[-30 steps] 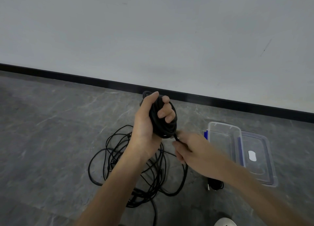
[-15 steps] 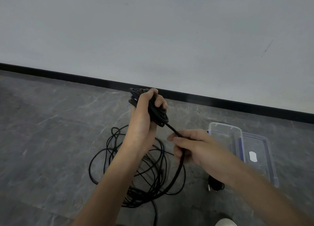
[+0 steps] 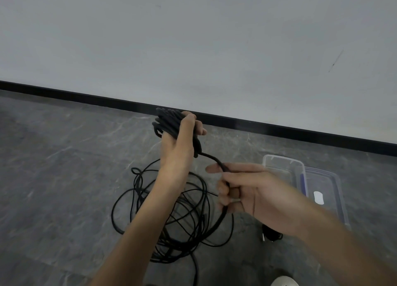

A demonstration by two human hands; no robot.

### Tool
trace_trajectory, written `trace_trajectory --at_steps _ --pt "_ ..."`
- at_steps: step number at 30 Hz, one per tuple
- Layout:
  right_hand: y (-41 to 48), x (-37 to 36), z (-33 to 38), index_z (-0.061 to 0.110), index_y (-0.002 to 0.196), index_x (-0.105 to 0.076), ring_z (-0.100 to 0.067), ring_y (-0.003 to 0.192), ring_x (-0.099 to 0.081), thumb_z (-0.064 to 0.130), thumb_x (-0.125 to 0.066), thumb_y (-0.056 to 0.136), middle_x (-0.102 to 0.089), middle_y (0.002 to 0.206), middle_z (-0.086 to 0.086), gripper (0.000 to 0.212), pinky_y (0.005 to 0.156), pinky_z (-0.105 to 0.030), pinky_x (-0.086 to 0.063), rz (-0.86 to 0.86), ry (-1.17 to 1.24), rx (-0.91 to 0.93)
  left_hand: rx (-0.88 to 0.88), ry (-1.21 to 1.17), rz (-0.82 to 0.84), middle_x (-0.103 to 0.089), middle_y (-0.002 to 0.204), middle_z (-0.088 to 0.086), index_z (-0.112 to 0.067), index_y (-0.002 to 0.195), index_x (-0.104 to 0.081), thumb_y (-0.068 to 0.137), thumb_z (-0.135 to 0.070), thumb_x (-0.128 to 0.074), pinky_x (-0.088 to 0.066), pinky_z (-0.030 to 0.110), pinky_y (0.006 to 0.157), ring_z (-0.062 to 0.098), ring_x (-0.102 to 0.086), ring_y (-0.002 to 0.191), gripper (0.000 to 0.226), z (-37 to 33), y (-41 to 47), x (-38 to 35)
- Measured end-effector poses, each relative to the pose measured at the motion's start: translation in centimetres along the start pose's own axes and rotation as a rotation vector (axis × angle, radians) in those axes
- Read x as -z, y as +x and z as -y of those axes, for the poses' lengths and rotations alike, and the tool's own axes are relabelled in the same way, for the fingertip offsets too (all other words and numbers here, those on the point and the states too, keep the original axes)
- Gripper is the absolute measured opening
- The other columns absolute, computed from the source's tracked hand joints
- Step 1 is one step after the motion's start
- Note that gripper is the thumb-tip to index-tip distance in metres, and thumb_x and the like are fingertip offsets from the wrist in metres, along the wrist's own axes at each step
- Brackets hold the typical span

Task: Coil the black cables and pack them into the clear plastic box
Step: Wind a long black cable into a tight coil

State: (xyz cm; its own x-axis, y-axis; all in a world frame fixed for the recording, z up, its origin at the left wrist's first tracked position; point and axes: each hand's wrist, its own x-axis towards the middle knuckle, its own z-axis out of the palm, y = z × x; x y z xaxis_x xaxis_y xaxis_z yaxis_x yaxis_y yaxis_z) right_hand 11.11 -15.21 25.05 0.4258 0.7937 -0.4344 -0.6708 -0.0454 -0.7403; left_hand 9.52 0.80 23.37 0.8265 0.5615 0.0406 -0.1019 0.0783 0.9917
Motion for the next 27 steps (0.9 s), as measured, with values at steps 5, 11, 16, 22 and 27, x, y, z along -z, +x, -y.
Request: trace_trajectory --at_steps 5,11,16,22,27 --pt "0.1 -0.5 -0.8 0.02 0.123 -0.059 -0.013 0.062 -0.058 0.005 -0.046 0.098 -0.06 0.066 -0.002 0.032 0.063 -0.022 -0.049 -0.015 -0.428 0.028 -0.032 0.173 0.083 -0.054 0.07 0.001 -0.012 0.068 -0.05 0.1 -0.021 -0.046 -0.044 0.011 0.071 0.012 -0.056 0.073 0.034 0.3 -0.1 0.1" --pt "-0.2 -0.5 -0.8 0.009 0.112 -0.065 -0.001 0.053 -0.049 0.013 -0.044 0.1 -0.056 0.057 0.011 0.025 0.055 -0.013 -0.04 -0.069 -0.991 0.204 0.07 0.261 0.185 -0.051 0.062 0.003 0.002 0.079 -0.059 0.099 -0.036 -0.05 -0.047 0.018 0.067 0.017 -0.053 0.063 0.043 0.8 0.1 0.3" --pt "-0.4 -0.7 -0.8 -0.002 0.1 -0.066 -0.011 0.048 -0.045 0.021 -0.044 0.1 -0.059 0.059 0.005 0.032 0.051 -0.013 -0.036 -0.037 -1.075 0.231 0.076 0.267 0.23 -0.05 0.063 0.008 0.013 0.087 -0.058 0.096 -0.045 -0.046 -0.048 0.024 0.065 0.019 -0.051 0.062 0.06 0.6 -0.1 -0.1" --pt "-0.7 -0.8 -1.1 -0.001 0.103 -0.065 -0.016 0.048 -0.044 0.021 -0.045 0.1 -0.049 0.055 0.005 0.03 0.05 -0.02 -0.036 0.018 -1.041 0.269 0.207 0.176 0.169 -0.05 0.057 -0.005 -0.011 0.085 -0.057 0.098 -0.041 -0.047 -0.048 0.017 0.06 0.011 -0.051 0.059 0.034 0.6 0.0 0.1" --pt "-1.2 -0.3 -0.3 0.008 0.099 -0.072 -0.011 0.048 -0.045 0.032 -0.052 0.093 -0.056 0.057 -0.003 0.031 0.049 -0.02 -0.035 -0.088 -0.936 0.378 0.22 0.19 0.281 -0.051 0.058 -0.007 -0.013 0.085 -0.059 0.099 -0.035 -0.048 -0.046 0.019 0.058 0.006 -0.052 0.056 0.028 0.6 -0.1 0.2"
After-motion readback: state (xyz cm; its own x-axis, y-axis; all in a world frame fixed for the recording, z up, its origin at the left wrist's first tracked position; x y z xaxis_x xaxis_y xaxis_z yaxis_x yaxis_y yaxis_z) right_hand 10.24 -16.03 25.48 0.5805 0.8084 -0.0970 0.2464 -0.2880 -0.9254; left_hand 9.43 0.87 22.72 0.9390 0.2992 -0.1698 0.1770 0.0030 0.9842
